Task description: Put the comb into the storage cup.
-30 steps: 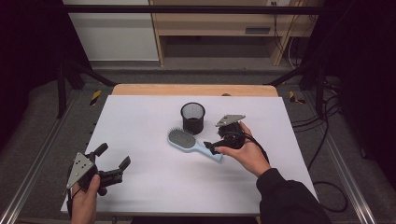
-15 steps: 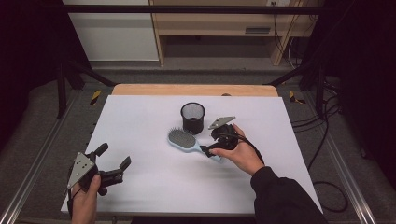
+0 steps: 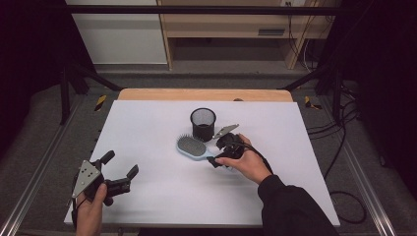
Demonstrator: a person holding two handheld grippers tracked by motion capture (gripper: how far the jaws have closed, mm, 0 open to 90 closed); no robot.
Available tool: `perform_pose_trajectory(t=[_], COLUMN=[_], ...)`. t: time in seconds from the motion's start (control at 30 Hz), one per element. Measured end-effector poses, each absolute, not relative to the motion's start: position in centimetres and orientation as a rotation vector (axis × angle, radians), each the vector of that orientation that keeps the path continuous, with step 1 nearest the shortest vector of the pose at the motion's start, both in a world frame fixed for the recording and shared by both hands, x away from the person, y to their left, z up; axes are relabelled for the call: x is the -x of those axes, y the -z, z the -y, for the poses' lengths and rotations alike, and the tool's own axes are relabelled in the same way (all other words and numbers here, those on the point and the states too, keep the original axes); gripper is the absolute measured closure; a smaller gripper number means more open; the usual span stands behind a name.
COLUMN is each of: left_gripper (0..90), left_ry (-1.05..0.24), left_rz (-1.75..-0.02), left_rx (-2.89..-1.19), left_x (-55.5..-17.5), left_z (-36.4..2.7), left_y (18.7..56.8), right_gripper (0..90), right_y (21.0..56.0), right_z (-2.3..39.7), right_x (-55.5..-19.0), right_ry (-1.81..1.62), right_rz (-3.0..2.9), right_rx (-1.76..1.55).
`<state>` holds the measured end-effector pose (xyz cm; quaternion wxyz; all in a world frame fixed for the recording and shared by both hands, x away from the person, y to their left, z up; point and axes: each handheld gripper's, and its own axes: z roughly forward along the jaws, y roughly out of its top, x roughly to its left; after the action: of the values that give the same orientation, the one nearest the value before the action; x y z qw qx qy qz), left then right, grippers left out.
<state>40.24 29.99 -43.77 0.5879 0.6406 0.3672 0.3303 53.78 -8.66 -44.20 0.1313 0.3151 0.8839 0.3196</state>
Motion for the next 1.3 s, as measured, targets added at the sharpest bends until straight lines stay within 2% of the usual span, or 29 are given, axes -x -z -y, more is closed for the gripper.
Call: perform_pose_trajectory(t=[0.27, 0.47, 0.63, 0.73, 0.97, 1.3], left_gripper=[1.5, 1.4, 1.5, 1.4, 1.5, 1.5], left_ry=[-0.771, -0.773, -0.775, -0.781, -0.781, -0.779], left_rz=[-0.854, -0.854, -0.847, -0.845, -0.845, -0.845], left_rx=[-1.495, -1.497, -1.504, -1.505, -1.504, -1.504], left_x=[-40.2, -40.2, -40.3, -40.2, -40.2, -40.2], left_z=[-30.0, -30.0, -29.8, -29.8, -29.8, -29.8], left_y=[43.8, 43.8, 43.7, 43.7, 43.7, 43.7], right_gripper=[19.6, 30.4, 44.7, 49.3, 55.1, 55.8], right_y=[45.0, 45.5, 45.6, 45.7, 45.8, 46.2], right_z=[7.8, 7.3, 6.9, 6.7, 6.1, 5.6], right_x=[-54.1, -54.1, -54.2, -54.4, -54.8, -55.1], right_ry=[-0.909, -0.875, -0.874, -0.87, -0.845, -0.806], right_rz=[-2.612, -2.642, -2.661, -2.666, -2.688, -2.717], right_rx=[-0.899, -0.869, -0.845, -0.857, -0.866, -0.866])
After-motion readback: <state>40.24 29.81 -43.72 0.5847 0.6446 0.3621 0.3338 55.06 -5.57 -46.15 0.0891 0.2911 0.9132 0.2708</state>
